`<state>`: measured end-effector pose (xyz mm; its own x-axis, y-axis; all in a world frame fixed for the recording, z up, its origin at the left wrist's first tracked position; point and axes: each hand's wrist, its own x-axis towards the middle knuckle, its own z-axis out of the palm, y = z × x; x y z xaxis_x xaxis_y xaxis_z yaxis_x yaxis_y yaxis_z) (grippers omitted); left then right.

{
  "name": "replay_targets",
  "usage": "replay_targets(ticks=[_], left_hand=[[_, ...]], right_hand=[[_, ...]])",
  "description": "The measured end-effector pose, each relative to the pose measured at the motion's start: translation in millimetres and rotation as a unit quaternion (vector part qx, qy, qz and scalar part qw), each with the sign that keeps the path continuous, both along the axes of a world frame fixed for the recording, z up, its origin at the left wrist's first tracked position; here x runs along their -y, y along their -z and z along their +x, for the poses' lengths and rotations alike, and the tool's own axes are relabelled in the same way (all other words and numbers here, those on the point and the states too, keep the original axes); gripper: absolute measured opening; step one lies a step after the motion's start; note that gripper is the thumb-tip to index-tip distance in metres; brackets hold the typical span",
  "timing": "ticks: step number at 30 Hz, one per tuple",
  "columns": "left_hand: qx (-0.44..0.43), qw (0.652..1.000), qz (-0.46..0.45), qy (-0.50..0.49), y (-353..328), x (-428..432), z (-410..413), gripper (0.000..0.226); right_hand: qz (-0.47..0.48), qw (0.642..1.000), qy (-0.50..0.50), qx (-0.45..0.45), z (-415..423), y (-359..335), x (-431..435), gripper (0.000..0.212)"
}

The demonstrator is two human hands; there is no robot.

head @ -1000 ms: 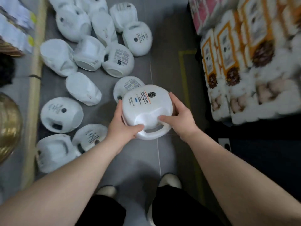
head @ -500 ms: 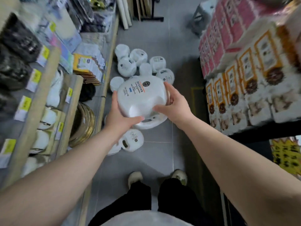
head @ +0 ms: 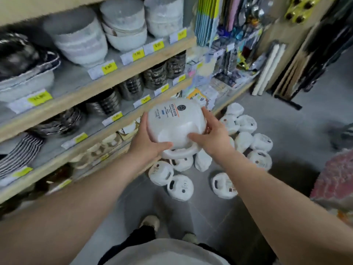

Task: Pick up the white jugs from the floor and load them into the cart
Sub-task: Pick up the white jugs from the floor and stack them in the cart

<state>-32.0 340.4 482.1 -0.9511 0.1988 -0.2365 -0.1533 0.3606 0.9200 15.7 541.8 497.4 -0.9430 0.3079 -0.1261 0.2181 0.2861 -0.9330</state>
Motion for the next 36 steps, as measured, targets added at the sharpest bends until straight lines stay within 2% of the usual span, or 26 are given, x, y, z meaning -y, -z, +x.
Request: replay_targets(ticks=[3, 7, 14, 17, 21, 26, 30, 33, 36], left_hand=[[-0.021, 0.995, 0.005, -0.101, -5, 27, 30, 0.117], [-0.02, 0.972, 0.021, -0.231, -17, 79, 81, 0.125], [-0.071, 0.911, 0.001, -0.407, -36, 196, 195, 0.103], [-0.082, 0.874, 0.01, -0.479, -41, 255, 254, 0.091], [-0.067, 0.823, 0.003, -0.564, -48, 330, 340, 0.093], [-0.052, 0.746, -0.024, -0.663, -48, 417, 453, 0.117], [-0.057, 0.691, -0.028, -0.72, -48, 467, 524, 0.108], [-0.063, 0.654, -0.028, -0.754, -48, 506, 559, 0.097], [-0.066, 0.621, -0.019, -0.781, -44, 551, 579, 0.096]], right_hand=[[0.013, 0.995, -0.101, -0.015, -9, -10, 22, 0.087], [0.054, 0.972, -0.226, -0.033, -12, -20, 78, 0.085], [0.032, 0.914, -0.403, -0.043, 23, -41, 234, 0.087], [0.01, 0.879, -0.474, -0.037, 58, -41, 316, 0.091], [-0.013, 0.829, -0.558, -0.028, 121, -40, 422, 0.093], [-0.045, 0.764, -0.643, -0.017, 214, -38, 549, 0.091], [-0.034, 0.699, -0.714, -0.011, 274, -34, 634, 0.089], [-0.025, 0.662, -0.749, -0.008, 308, -32, 697, 0.089], [-0.017, 0.626, -0.779, -0.004, 330, -28, 761, 0.089]])
